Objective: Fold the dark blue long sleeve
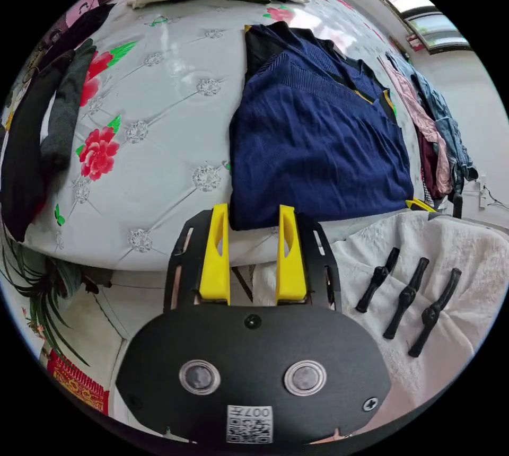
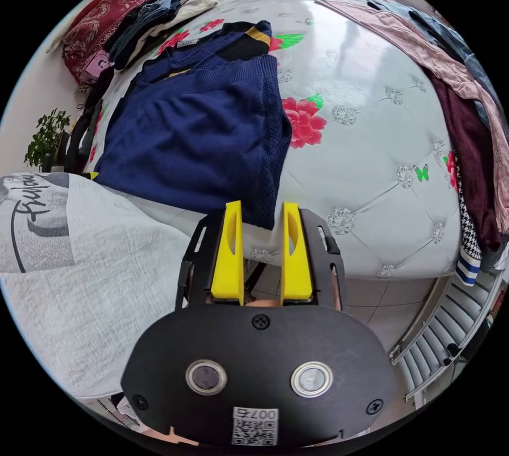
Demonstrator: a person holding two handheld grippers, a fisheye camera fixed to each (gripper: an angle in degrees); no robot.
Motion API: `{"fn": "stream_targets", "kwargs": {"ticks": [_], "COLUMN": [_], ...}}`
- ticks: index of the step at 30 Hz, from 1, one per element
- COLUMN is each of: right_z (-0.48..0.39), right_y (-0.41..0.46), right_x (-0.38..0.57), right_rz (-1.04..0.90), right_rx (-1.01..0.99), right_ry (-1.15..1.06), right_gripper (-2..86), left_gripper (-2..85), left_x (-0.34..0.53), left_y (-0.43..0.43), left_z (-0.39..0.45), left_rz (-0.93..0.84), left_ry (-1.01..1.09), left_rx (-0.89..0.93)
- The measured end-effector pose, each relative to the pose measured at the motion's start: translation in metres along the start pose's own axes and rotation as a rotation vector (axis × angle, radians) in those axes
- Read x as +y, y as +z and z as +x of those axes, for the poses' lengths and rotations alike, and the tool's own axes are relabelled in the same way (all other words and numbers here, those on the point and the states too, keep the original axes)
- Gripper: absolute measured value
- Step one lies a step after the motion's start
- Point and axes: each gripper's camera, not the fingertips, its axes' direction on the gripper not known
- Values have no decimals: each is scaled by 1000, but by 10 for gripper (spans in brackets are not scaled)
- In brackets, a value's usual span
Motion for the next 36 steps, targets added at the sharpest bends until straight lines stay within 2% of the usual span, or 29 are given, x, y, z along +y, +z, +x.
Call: {"fn": "stream_targets", "kwargs": {"ticks": [2,6,7,9,11,14,19,23,26,28,31,36], "right_z": [1,10,14,42,73,128,194,229,241,248,260,287], "right_y": [-6,-19,-22,-44,-69,-113,-171,-204,-206,-191,-156,-111], "right_x": [-2,-3,-3,-3,-3,-15,-85,-183,-249,-277,-284,-213], "right_rz": [-14,-33,-33,-1,79,191,331,450,527,493,443,428], "right_rx": [-1,-45,-61,-238,-408,-602,-825,-935,-848,-734,-677,-608], "right_ry": [-42,-120,-124,-102,-62,29,86,136,190,273,358,485], "right_gripper": [62,22,19,9,5,3,2,6,16,28,49,83], "left_gripper": [111,47,43,40,38,37,37,43,57,83,94,99], "left_x": [-7,-17,-24,-35,-48,-75,-171,-284,-333,-353,-340,-268], "left_y": [-1,-9,-16,-33,-67,-113,-170,-204,-202,-186,-173,-167], "left_z": [28,60,53,24,-29,-80,-118,-126,-127,-129,-132,-145], "left_rz": [-32,-91,-125,-153,-110,-9,81,212,275,278,299,296], "left_ry": [90,303,304,234,110,47,37,-55,-174,-277,-295,-285], "left_rx": [-144,-220,-173,36,374,656,816,808,702,621,585,545]}}
